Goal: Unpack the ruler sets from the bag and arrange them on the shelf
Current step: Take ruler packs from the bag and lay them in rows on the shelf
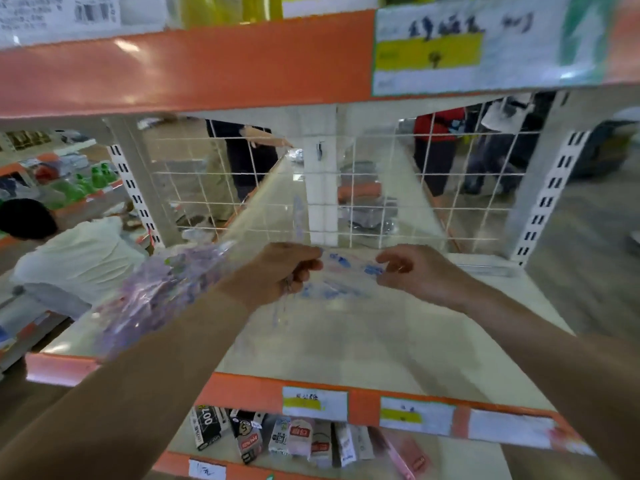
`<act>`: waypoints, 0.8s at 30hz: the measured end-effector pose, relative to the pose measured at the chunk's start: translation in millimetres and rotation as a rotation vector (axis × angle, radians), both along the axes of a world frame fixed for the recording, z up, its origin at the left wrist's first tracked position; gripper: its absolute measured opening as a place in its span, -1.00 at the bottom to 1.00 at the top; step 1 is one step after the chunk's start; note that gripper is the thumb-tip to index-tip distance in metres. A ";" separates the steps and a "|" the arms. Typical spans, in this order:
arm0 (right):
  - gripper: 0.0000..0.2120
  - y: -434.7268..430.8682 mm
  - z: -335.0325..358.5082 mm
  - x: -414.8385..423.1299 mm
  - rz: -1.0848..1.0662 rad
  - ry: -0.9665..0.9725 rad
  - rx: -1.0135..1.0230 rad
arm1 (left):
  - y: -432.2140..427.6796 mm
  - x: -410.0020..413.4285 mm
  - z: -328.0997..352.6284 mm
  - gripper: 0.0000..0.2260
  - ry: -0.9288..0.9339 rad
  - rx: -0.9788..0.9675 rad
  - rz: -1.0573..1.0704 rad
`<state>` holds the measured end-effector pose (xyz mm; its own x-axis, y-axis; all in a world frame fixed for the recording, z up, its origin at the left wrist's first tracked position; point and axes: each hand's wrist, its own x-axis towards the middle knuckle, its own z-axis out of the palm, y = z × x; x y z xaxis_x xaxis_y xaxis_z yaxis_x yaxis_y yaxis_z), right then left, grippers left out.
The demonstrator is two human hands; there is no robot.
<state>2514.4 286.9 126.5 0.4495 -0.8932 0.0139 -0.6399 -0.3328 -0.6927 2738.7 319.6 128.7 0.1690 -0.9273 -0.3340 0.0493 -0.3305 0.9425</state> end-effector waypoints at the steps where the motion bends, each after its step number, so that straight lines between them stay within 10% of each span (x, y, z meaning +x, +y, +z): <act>1: -0.74 1.6 -1.4 -4.6 -0.003 0.056 -0.086 | -3.4 -8.4 -1.2 -0.87 0.010 0.012 0.003; 6: -0.71 -1.9 -14.3 -53.5 -0.017 0.332 -0.285 | -27.5 -69.3 -11.7 -0.87 -0.002 0.105 -0.042; 24: -0.63 -85.0 -36.6 -150.0 -0.102 0.494 0.022 | -59.8 -150.9 -14.6 -0.78 -0.074 0.138 -0.141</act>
